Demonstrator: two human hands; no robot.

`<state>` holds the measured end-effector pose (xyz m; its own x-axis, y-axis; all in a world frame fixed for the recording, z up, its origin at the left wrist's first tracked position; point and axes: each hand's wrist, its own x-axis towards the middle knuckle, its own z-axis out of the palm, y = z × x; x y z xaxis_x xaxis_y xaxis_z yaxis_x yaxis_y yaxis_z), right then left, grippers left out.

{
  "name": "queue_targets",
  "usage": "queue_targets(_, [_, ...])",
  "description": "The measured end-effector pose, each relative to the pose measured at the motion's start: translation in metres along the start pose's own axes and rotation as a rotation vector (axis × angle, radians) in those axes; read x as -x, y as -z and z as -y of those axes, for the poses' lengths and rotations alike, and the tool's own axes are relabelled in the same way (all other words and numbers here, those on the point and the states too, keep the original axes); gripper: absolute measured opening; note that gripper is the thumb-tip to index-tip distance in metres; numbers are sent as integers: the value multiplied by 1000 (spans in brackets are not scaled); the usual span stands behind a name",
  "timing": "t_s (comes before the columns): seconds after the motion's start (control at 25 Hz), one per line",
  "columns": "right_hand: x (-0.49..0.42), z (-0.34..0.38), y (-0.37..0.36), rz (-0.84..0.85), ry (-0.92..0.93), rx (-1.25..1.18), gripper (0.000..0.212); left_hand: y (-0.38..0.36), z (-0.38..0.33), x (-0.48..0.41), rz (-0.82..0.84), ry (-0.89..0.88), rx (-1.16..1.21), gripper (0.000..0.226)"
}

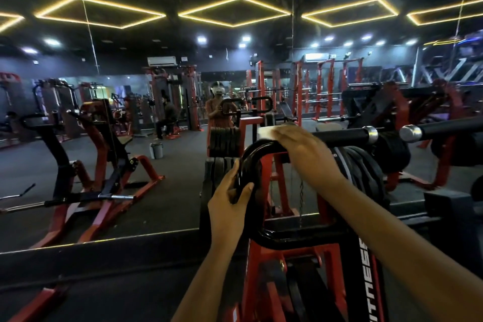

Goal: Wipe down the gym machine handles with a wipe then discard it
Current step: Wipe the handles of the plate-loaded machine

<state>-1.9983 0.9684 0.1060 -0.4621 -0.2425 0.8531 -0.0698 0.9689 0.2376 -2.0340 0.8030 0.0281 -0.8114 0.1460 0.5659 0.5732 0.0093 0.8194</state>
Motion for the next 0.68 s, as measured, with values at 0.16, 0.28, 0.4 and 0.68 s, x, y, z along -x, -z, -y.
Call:
queue_targets(0.16, [-12, 23, -4, 142, -153, -76, 42, 4, -5, -2, 36, -16, -49, 51])
queue_targets(0.28, [-11, 43, -9, 93, -1, -101, 44, 9, -16, -11, 82, -52, -122, 50])
queue_targets(0.4, [7, 20, -4, 13, -68, -50, 43, 9, -28, -31, 165, -151, -242, 53])
queue_targets(0.68, [51, -46, 10, -128, -486, 24, 38, -4, -47, -70, 280, -363, -383, 40])
